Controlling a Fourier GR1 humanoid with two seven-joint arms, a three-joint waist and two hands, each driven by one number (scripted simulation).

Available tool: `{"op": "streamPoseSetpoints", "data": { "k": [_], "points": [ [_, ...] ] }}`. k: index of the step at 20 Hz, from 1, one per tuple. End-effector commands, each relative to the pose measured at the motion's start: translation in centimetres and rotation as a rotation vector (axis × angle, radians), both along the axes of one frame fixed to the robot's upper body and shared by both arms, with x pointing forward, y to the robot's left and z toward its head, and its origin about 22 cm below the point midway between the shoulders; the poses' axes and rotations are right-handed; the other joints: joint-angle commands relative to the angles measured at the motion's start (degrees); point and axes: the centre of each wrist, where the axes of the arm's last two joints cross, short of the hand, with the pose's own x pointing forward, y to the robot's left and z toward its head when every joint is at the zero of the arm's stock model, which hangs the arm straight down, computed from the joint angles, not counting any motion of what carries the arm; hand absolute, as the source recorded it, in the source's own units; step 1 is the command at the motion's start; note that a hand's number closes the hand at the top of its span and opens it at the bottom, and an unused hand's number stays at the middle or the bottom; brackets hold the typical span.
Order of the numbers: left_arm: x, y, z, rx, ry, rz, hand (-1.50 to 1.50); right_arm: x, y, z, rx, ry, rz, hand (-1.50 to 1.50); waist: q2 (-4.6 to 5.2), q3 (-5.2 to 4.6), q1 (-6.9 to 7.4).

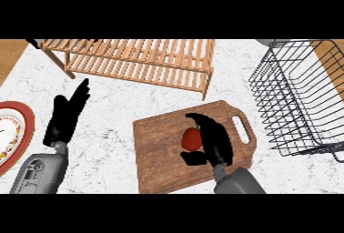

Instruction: Pick the bell pepper from the cutting board and place it in the basket

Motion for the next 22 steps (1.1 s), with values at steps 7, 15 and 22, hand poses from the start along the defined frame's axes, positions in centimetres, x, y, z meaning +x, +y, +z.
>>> {"op": "streamPoseSetpoints", "data": {
  "k": [7,15,22],
  "points": [
    [-1.4,1.5,0.6,-0.002,-0.009,-0.019,0.0,0.6,-1.1,-2.6,-0.176,-0.117,0.038,1.5,0.04,0.02,0.18],
    [-0.1,-0.7,-0.1,-0.017,0.002,-0.038,0.0,3.7,3.4,0.7,-0.564,0.052,0.03,1.5,0.36,-0.1,1.37],
    [-0.5,1.0,1.4,-0.006,0.025,-0.017,0.0,3.7,6.8,4.7,-0.55,0.003,0.076,1.5,0.03,0.02,0.55]
  ]
}}
